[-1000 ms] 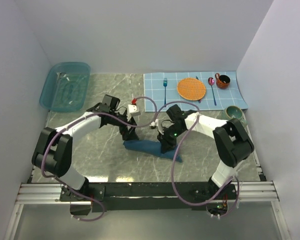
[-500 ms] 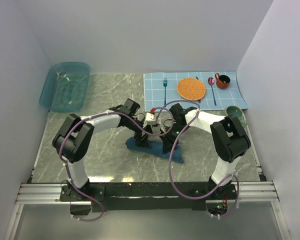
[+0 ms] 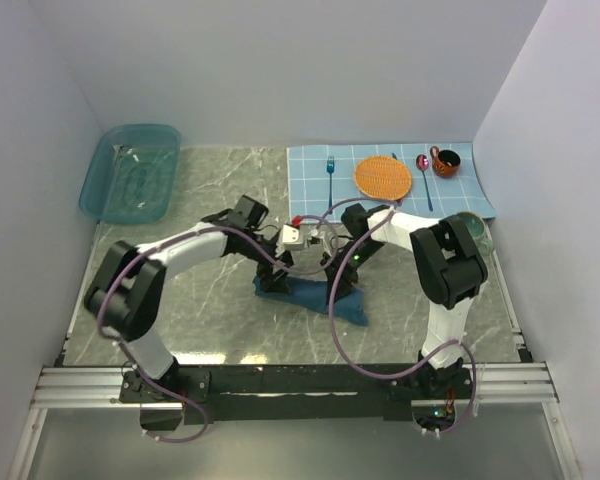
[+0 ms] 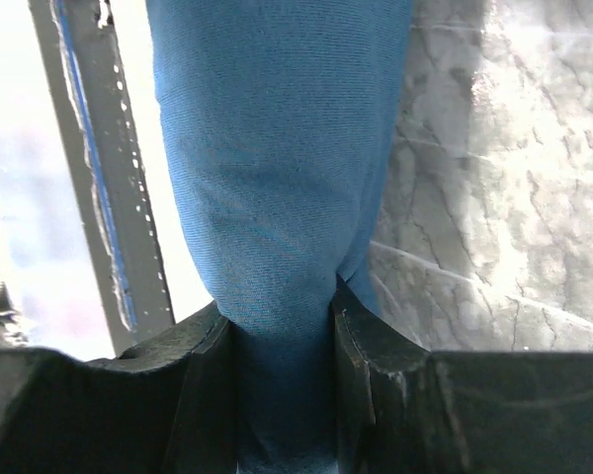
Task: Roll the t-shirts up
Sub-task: Roll the T-shirt to the center of the board, then pick up the T-shirt from the center of the board.
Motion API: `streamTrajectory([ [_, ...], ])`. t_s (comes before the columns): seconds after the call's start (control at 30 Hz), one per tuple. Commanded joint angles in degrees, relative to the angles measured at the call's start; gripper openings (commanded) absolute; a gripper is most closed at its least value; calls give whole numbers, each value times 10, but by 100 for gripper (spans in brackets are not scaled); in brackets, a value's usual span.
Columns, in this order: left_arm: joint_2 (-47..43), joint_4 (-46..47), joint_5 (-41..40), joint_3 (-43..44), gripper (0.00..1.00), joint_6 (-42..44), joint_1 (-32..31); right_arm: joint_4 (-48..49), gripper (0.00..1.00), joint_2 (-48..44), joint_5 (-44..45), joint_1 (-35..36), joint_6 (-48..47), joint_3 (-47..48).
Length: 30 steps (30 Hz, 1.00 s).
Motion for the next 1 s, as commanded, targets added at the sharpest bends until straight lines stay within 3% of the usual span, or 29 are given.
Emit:
streamTrajectory([
  [0.0, -82, 7, -16, -27, 99, 48, -3, -15, 20, 31, 26, -13, 12, 18],
  [0.17, 7, -54, 16, 42, 99, 69, -25, -11, 20, 31, 21, -21, 14, 19],
  [0.4, -22, 70, -42, -5, 99, 53, -70, -37, 20, 68, 20, -24, 26, 45],
  [0.67, 39, 9, -45, 36, 99, 90, -115, -42, 20, 72, 12, -29, 20, 47],
  [0.97, 78, 68, -111, 26, 99, 85, -133, -15, 20, 45, 14, -33, 28, 22],
])
